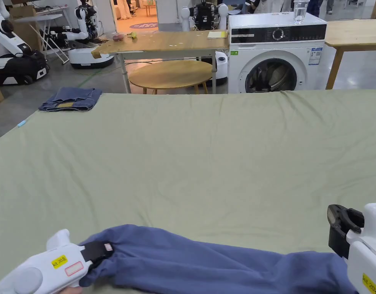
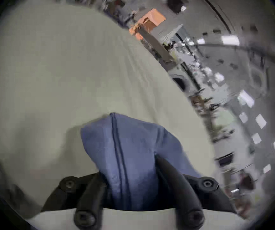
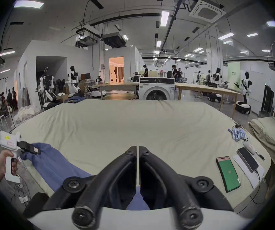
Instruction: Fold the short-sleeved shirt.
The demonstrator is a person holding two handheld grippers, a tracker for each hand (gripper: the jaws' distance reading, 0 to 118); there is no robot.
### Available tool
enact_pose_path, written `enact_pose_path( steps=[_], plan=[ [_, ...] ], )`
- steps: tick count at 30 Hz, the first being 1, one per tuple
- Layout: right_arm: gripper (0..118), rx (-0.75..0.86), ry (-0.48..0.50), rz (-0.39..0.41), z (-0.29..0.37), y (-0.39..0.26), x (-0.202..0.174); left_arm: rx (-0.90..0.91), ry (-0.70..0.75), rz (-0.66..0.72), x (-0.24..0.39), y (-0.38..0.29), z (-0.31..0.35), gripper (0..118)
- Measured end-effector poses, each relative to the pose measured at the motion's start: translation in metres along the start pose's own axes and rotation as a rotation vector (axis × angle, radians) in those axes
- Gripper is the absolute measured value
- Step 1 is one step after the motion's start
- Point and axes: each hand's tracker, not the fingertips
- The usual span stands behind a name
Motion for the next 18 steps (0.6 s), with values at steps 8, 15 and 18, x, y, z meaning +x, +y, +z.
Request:
enact_pose_path(
  steps=[8, 15, 18],
  plan=[
    [1, -0.001, 0.026, 0.017, 0.001, 0.000, -0.003, 0.111, 0.112, -0.645, 0.136, -0.017, 0.039, 6],
    [1, -0.004, 0.055, 0.001, 0.012, -0.009, 0.003, -0.014, 0.111, -1.120, 0.242, -0.124, -0.014, 6],
    [1, -0.006, 0.051, -0.006, 0.017, -0.014, 0.009, -0.056, 0.132, -1.188, 0.248, -0.154, -0.031, 6]
  ],
)
